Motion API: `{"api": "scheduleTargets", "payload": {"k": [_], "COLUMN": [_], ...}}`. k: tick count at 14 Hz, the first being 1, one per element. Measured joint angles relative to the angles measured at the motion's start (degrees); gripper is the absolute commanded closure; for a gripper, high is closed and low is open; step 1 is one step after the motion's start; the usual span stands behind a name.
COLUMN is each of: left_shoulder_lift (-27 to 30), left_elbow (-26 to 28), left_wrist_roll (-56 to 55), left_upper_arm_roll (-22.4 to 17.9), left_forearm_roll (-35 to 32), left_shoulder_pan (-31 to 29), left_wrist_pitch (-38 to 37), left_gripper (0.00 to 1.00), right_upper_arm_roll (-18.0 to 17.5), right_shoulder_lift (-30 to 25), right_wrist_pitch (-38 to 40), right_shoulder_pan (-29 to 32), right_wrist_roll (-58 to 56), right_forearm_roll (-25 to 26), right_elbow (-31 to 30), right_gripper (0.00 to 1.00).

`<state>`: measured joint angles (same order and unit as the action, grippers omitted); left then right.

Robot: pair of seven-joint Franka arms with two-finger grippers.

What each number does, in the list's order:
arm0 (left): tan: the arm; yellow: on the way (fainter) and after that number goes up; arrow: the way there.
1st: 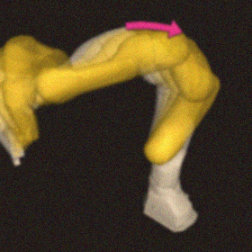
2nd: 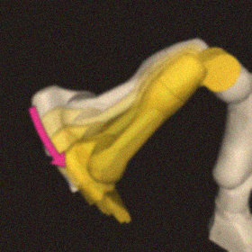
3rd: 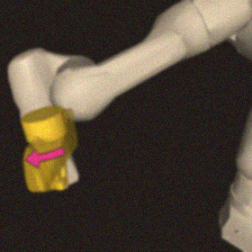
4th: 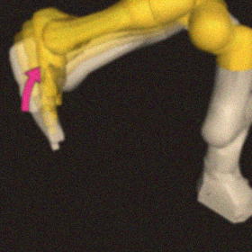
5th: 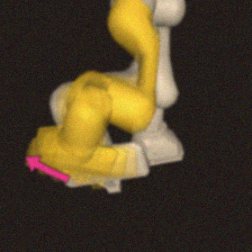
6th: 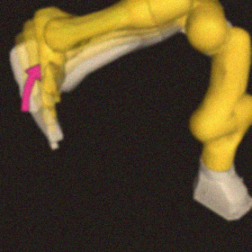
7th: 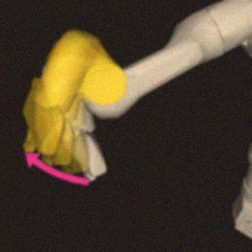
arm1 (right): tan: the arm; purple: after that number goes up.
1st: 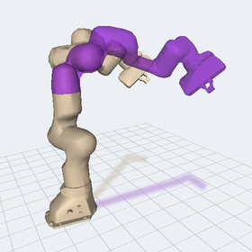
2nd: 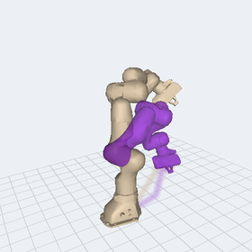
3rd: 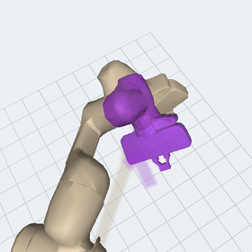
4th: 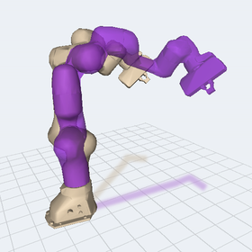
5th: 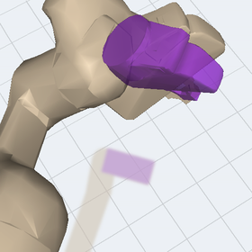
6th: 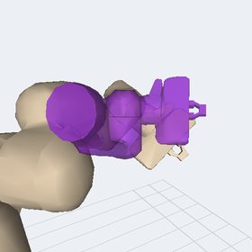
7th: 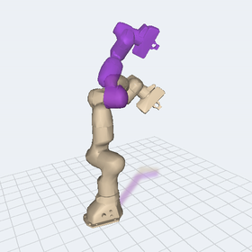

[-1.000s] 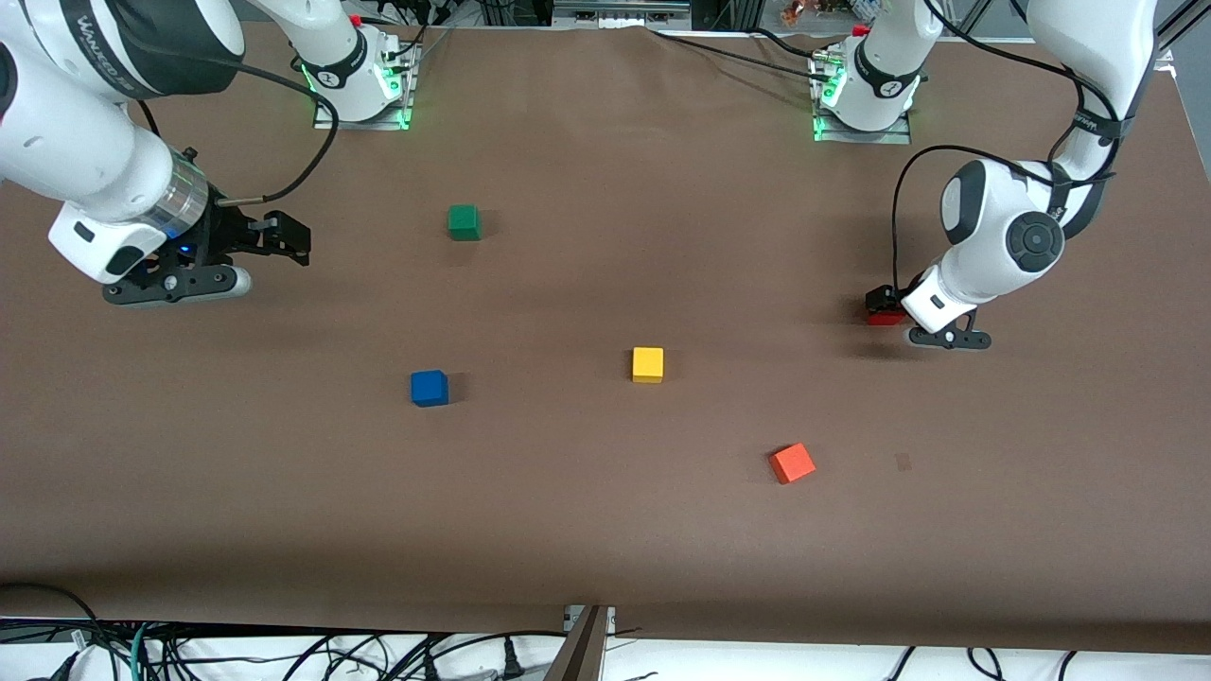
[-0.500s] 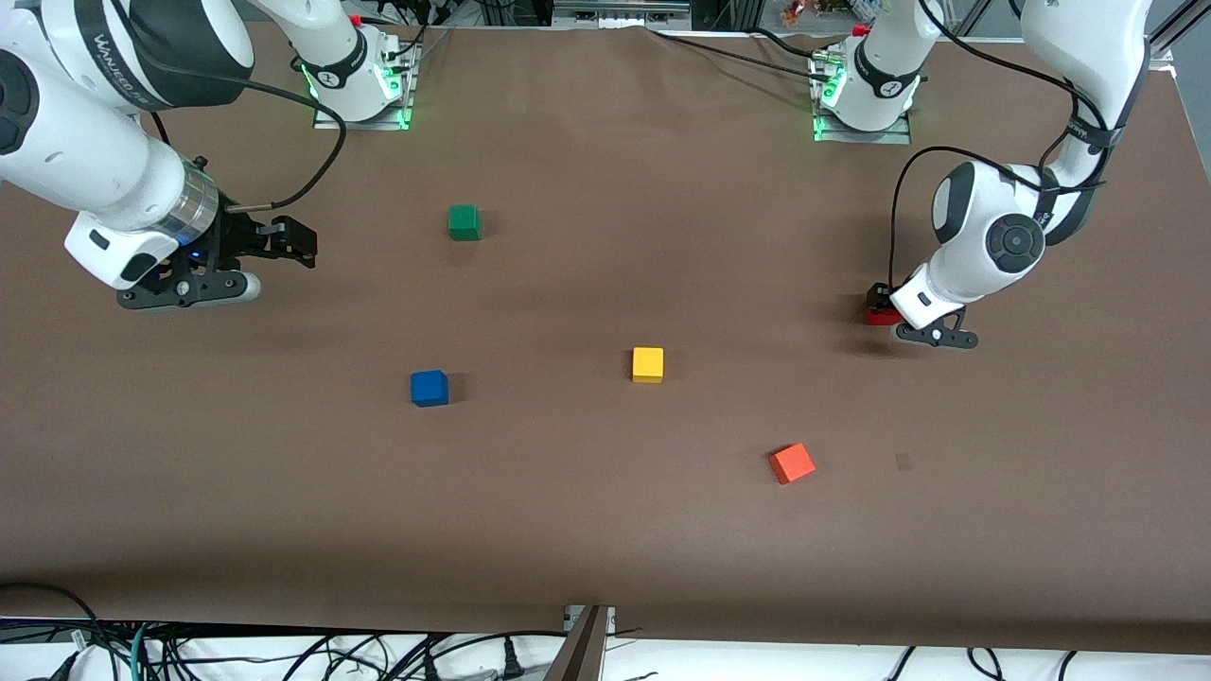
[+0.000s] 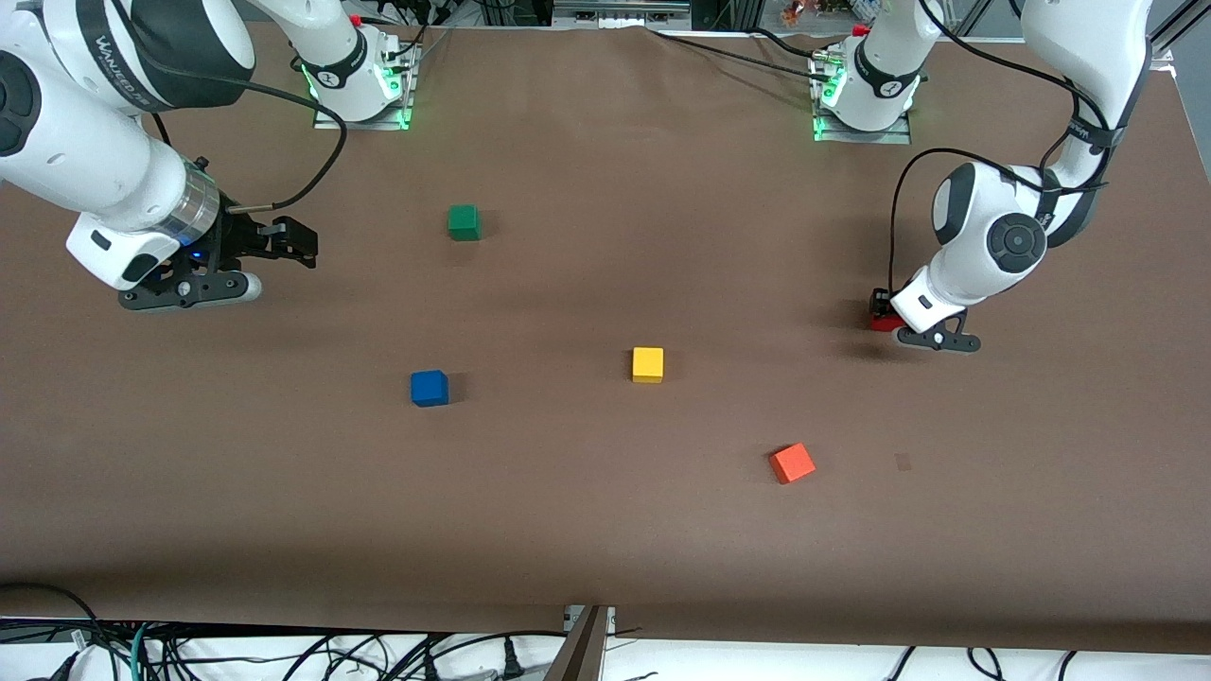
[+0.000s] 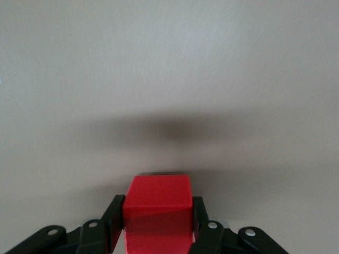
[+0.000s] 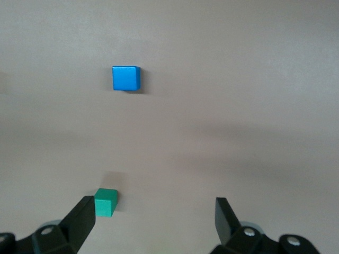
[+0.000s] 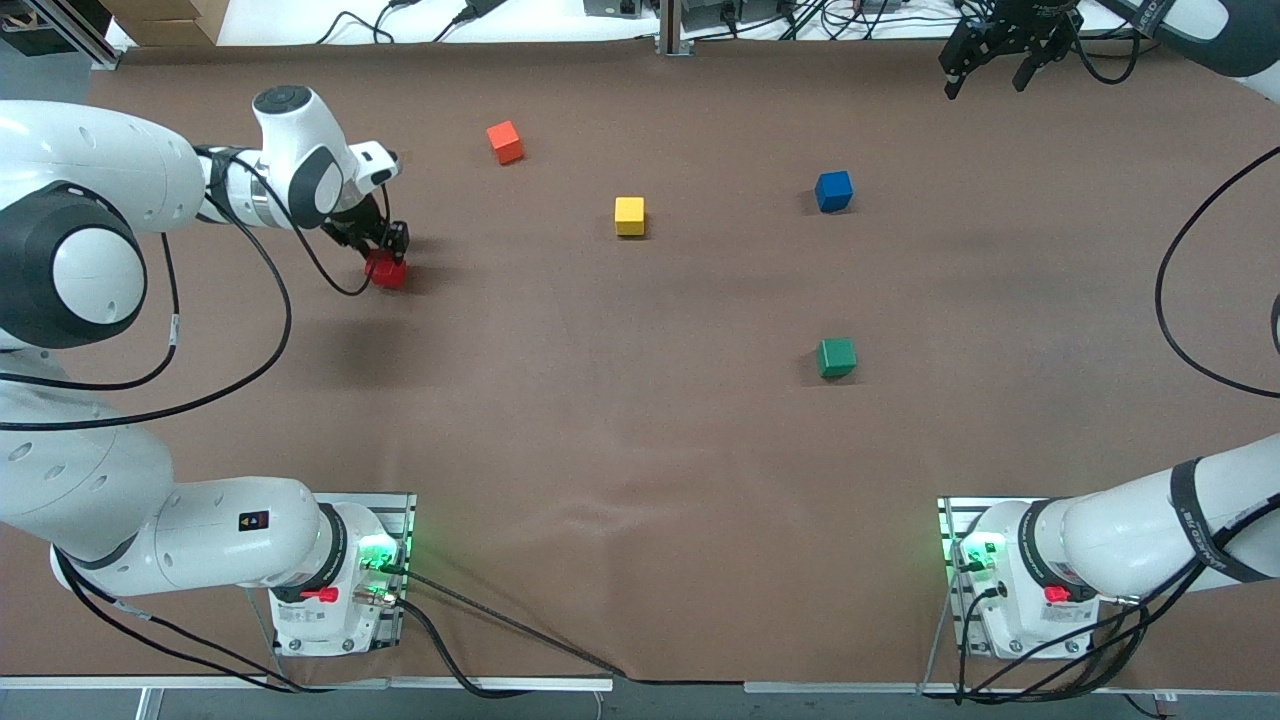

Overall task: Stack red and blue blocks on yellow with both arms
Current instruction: 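Carry the red cube toward the yellow cube while the right gripper reaches the blue cube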

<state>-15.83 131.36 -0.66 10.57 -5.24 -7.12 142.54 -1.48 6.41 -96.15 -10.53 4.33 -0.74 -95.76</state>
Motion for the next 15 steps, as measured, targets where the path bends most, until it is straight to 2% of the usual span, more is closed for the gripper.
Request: {"api": "scheduleTargets", "payload": {"k": [3,6,11,15], "left_shoulder_lift": [0.1,-3.1,-14.8,-23.2], "left_elbow": [-8.7,-17.4,-32.9,-45.5], "left_wrist_roll": [-8.1,-19.4,-31.6,-39.1], "left_upper_arm_roll": [6.4,10.7,11.2,11.1], "left_forearm_roll": [0.1,0.1,0.1,0.1], "left_shoulder_pan": [0.6,4.4,15.2,21.8], "left_wrist_pitch": [-5.4,-9.5,-13.4,-18.4], "left_gripper": [1.00,1.00,1.00,1.00], "right_upper_arm_roll": [-0.2,-0.6,-1.3,-1.4], "right_shoulder_lift": [1.0,5.9,20.8,28.9], "right_wrist_pitch": [-2.4,-9.1,-28.0,-39.0], "right_shoulder_pan": [0.0,-0.1,-2.5,-5.8], "right_wrist_roll": [0.0,0.5,6.1,10.8], "right_forearm_roll": [-0.1,-0.4,-1.0,-1.0], "right_elbow": [-0.4,-1.2,-1.7,-1.5], "right_gripper": [0.00,0.00,0.00,0.01]}}
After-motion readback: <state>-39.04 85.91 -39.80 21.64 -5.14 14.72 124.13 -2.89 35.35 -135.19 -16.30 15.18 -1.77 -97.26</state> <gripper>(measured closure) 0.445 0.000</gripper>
